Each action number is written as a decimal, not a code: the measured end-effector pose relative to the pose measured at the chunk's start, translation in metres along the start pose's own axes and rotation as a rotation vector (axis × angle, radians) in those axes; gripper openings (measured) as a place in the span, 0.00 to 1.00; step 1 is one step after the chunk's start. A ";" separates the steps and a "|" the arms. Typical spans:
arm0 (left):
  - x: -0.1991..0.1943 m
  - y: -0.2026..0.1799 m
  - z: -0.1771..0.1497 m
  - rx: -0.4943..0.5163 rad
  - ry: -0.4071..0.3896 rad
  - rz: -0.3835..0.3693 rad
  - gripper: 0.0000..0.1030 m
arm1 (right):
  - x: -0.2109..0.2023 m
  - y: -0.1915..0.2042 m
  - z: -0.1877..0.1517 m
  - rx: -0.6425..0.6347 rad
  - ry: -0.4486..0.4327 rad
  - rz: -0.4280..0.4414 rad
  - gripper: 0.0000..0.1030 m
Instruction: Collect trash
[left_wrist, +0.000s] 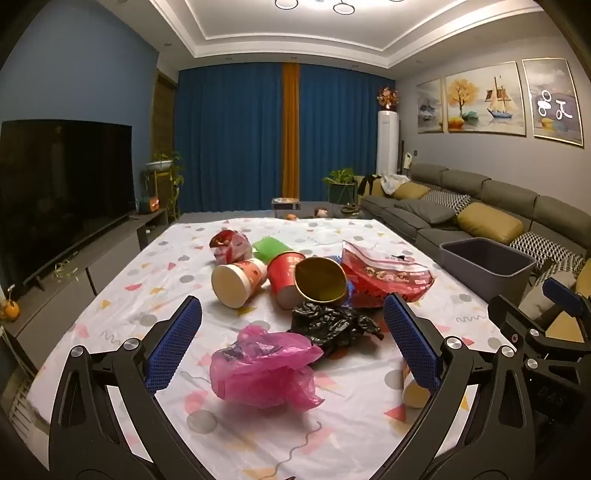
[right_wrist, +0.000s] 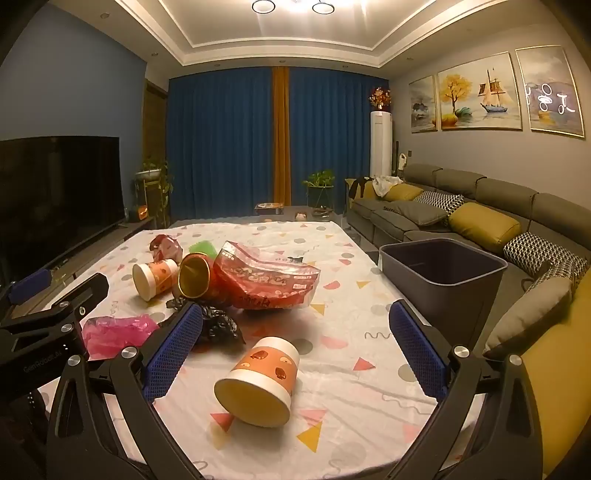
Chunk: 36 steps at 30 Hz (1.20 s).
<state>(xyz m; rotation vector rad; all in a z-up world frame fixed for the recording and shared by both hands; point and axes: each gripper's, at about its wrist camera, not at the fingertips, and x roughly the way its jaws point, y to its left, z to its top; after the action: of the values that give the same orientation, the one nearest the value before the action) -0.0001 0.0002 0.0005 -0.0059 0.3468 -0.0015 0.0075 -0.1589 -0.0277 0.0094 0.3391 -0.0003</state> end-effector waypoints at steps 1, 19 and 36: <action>0.000 0.000 0.000 0.002 -0.001 0.002 0.94 | 0.000 0.000 0.000 0.001 -0.005 -0.001 0.95; -0.002 -0.001 0.000 -0.010 -0.007 -0.006 0.94 | -0.003 -0.001 0.001 0.005 -0.014 -0.012 0.95; 0.003 -0.007 -0.010 -0.023 -0.005 -0.002 0.94 | 0.001 -0.002 -0.001 0.018 -0.016 -0.011 0.95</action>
<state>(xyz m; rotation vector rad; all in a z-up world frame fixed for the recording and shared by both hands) -0.0012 -0.0070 -0.0102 -0.0288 0.3414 0.0004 0.0077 -0.1611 -0.0287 0.0255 0.3232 -0.0148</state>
